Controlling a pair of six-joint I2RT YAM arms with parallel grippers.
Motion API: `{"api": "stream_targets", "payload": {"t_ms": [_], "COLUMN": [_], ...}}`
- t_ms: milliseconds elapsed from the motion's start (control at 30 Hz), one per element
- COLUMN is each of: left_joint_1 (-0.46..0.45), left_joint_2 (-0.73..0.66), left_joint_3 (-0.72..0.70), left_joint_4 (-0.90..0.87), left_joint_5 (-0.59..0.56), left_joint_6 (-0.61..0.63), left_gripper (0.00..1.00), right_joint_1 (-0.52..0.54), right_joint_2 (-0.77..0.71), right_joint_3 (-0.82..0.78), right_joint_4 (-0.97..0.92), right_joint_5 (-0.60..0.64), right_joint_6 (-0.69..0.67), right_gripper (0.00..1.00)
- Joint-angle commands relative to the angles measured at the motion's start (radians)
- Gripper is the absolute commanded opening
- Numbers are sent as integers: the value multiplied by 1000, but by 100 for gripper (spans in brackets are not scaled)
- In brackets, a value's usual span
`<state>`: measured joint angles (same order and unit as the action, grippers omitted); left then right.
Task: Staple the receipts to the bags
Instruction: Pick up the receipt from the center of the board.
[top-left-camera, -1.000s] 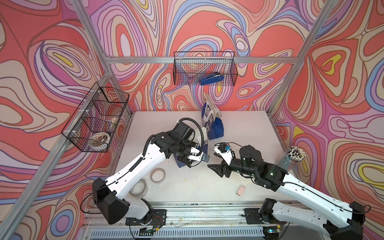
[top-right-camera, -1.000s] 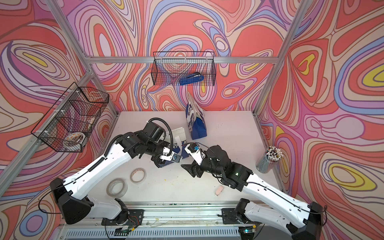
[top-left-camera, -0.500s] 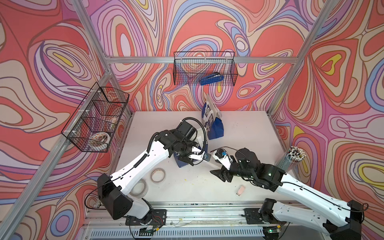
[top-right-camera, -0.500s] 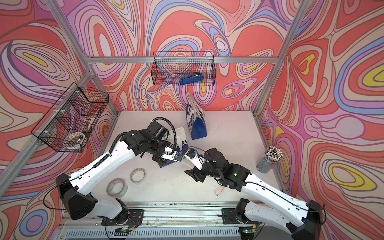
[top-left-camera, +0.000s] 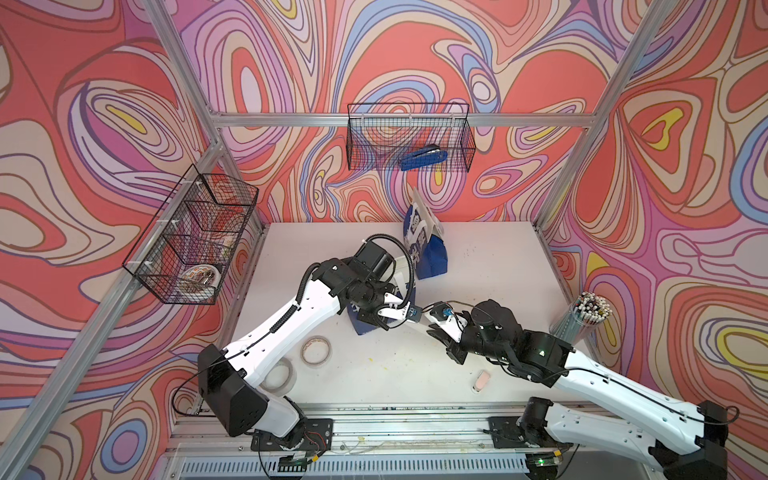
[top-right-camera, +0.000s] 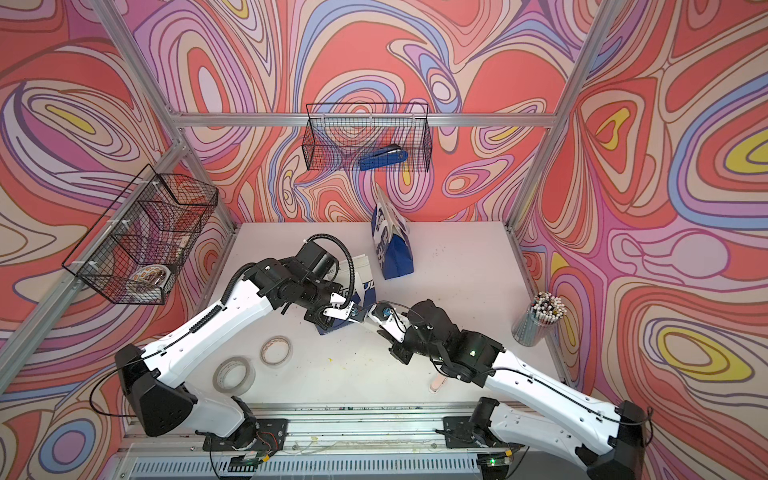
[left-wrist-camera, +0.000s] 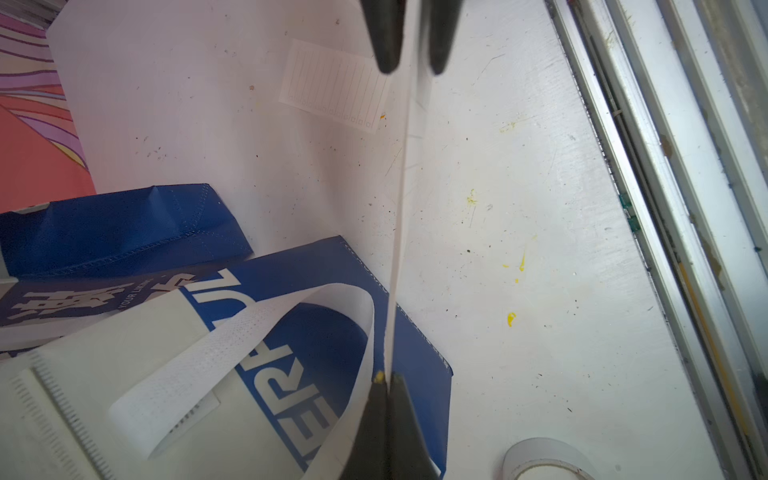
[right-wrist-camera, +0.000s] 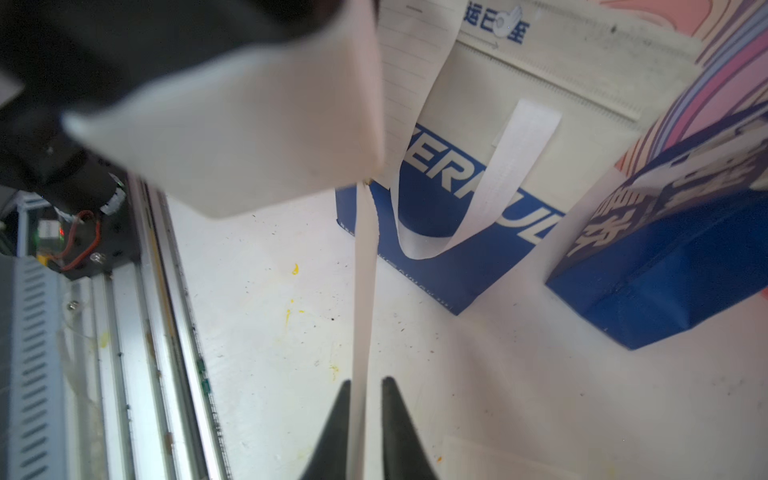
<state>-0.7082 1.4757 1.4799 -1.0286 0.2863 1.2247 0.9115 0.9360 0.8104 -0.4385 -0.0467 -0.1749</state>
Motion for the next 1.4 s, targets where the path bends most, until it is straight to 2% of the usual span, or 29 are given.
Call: {"api": "stream_targets", "payload": {"t_ms": [0,67,133,167,200,233,333,433,500,567,667,700,733,800,833,867,967,1033,1167,1267,1367], "left_joint_1": [-5,-5,1,15,40,68,145,251,352,416,432,432,432,432,432,432,432,432,432,432,432], "left_joint_2": [-41,-81,-135,-160,-193,-232,-354,-456,-463,-454,-458,-459,-458,-448,-445,-442,-457,-472,-502,-529,-551], "left_joint_3": [11,-21,-54,-60,-63,-75,-163,-284,-292,-294,-319,-326,-328,-315,-309,-298,-307,-319,-312,-311,-336], "left_joint_4": [-5,49,144,171,188,219,398,677,754,822,895,904,901,860,827,780,742,734,576,497,513], "left_joint_5": [30,12,-32,-26,15,69,227,375,536,658,747,807,874,953,966,980,1001,1029,997,916,887], "left_joint_6": [-9,-34,-132,-172,-198,-231,-386,-698,-882,-1006,-1088,-1087,-1071,-1046,-1034,-1002,-1001,-998,-867,-780,-784], "left_gripper": [0,19,39,44,68,99,100,100,100,100,100,96,88,66,61,61,78,81,95,100,100], "right_joint_1": [5,6,5,4,6,5,2,-2,-2,-2,-4,-4,-6,-5,-6,-7,-9,-9,-11,-11,-11], "right_joint_2": [-2,-36,-81,-99,-121,-140,-179,-171,-129,-101,-74,-66,-61,-55,-56,-59,-70,-79,-97,-93,-78], "right_joint_3": [-42,-65,-91,-105,-122,-140,-193,-238,-228,-222,-229,-223,-214,-207,-209,-209,-203,-189,-169,-155,-140], "right_joint_4": [82,130,198,236,282,345,535,801,889,956,1063,1067,1060,1042,1039,1032,982,927,839,802,785], "right_joint_5": [15,-8,-30,-38,-46,-60,-59,-122,-176,-193,-235,-250,-258,-262,-262,-260,-253,-253,-228,-234,-258], "right_joint_6": [28,46,69,81,101,121,220,321,355,376,402,398,394,379,375,372,352,327,284,268,262], "right_gripper": [0,0,0,0,0,0,0,0,0,0,0,0,0,0,0,0,0,0,0,0,0]}}
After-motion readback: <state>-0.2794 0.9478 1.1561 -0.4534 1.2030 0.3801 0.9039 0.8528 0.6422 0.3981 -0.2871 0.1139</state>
